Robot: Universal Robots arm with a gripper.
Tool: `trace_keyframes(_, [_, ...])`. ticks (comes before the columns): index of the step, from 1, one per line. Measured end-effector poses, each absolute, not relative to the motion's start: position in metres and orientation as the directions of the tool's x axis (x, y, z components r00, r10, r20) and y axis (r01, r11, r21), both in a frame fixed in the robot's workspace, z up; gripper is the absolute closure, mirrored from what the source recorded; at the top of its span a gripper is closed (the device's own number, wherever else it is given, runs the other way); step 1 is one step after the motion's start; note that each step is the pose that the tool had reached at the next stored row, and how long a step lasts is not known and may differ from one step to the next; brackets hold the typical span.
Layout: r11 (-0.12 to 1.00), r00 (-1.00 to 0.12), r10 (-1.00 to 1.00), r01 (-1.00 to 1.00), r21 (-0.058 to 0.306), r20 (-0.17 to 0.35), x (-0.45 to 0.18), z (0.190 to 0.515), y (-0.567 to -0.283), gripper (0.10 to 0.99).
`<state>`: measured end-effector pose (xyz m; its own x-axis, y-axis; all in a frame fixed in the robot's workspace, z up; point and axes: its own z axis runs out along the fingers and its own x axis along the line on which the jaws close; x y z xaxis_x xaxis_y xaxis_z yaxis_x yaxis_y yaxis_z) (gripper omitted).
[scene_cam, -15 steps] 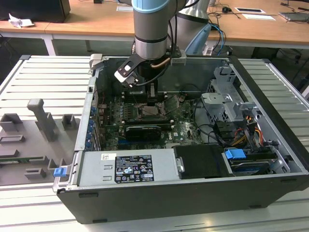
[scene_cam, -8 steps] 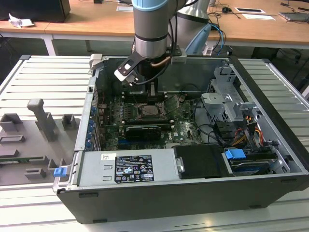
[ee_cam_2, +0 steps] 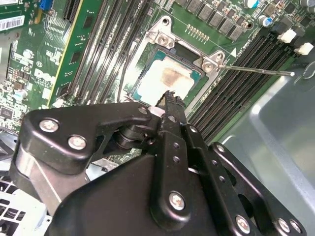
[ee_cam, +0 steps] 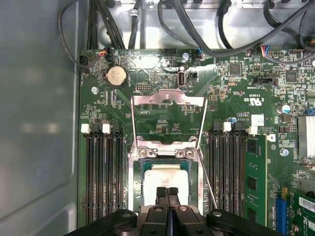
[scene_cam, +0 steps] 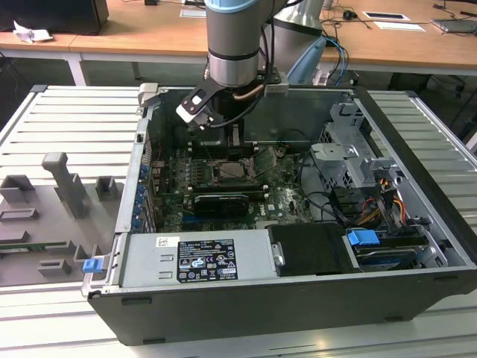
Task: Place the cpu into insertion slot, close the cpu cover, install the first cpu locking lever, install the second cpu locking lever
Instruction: 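Close the cpu cover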
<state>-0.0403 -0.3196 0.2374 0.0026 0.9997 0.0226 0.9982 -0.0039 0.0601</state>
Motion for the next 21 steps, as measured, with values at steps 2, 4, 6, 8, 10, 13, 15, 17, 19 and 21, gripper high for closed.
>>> trace_keyframes(2, [-0.004, 0.003, 1.000, 0.998, 0.057, 0.022, -0.036, 0.238, -0.320, 0.980])
trace_keyframes(4, [-0.004, 0.003, 1.000, 0.998, 0.057, 0.023, -0.036, 0.241, -0.320, 0.980])
trace_keyframes(6, [-0.004, 0.003, 1.000, 0.998, 0.057, 0.023, -0.036, 0.244, -0.320, 0.980])
trace_keyframes(8, [-0.004, 0.003, 1.000, 0.998, 0.057, 0.023, -0.032, 0.249, -0.320, 0.980])
trace_keyframes(10, [-0.004, 0.003, 1.000, 0.998, 0.056, 0.022, -0.027, 0.250, -0.320, 0.980])
trace_keyframes(13, [-0.004, 0.003, 1.000, 0.998, 0.056, 0.023, -0.027, 0.262, -0.320, 0.980])
trace_keyframes(15, [-0.004, 0.003, 1.000, 0.998, 0.056, 0.023, -0.027, 0.263, -0.320, 0.980])
trace_keyframes(17, [-0.004, 0.003, 1.000, 0.998, 0.056, 0.024, -0.026, 0.263, -0.320, 0.980])
trace_keyframes(19, [-0.004, 0.003, 1.000, 0.998, 0.055, 0.024, -0.026, 0.263, -0.320, 0.980])
trace_keyframes(21, [-0.004, 0.003, 1.000, 0.998, 0.056, 0.024, -0.025, 0.263, -0.320, 0.980])
